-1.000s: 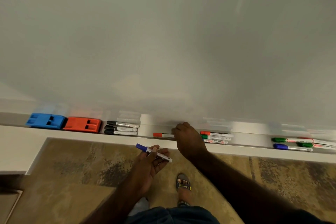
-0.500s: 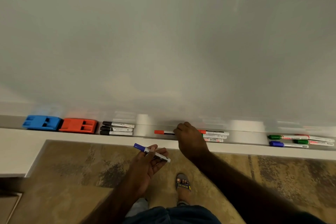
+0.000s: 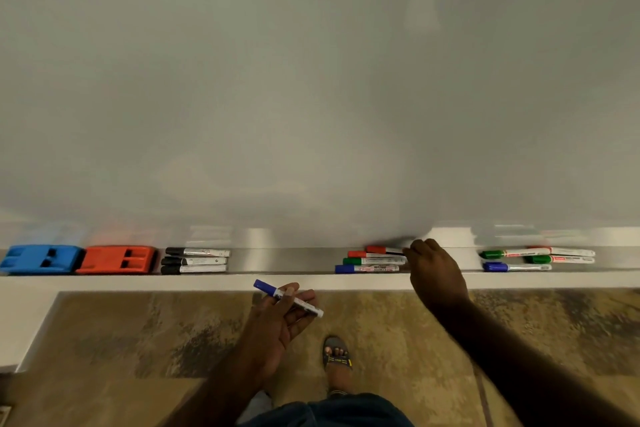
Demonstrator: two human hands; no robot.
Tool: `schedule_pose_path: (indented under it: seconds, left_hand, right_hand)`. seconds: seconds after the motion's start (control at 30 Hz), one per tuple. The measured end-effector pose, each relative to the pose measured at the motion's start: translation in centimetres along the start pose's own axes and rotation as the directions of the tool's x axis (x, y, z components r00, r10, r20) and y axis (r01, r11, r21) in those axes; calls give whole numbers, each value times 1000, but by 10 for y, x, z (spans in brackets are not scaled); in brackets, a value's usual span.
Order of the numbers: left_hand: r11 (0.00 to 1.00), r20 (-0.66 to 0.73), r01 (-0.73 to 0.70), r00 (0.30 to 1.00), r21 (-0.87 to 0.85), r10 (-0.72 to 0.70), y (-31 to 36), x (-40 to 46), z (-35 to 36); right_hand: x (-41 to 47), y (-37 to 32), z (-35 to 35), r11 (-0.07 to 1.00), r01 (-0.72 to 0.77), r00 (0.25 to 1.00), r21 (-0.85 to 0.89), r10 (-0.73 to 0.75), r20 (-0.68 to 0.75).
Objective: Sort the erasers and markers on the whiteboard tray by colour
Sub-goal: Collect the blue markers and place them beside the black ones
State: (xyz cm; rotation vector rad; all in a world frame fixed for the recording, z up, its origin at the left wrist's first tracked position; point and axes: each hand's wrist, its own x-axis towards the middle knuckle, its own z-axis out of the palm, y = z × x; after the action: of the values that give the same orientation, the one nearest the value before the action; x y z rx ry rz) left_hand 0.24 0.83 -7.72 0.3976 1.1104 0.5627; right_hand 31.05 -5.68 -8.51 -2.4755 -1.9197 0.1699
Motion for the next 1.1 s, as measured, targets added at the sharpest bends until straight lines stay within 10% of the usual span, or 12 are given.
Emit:
schedule_pose_path:
  seconds: [0.87, 1.1]
  left_hand:
    - [1000, -1, 25, 1000, 17, -25, -13, 1, 18]
    - [998, -6, 52, 999, 22, -52, -20, 8, 28]
  right_hand:
    - [-17, 81, 5, 985, -173, 983, 9, 172, 62]
    - [0, 1, -9, 972, 156, 987, 173, -162, 16]
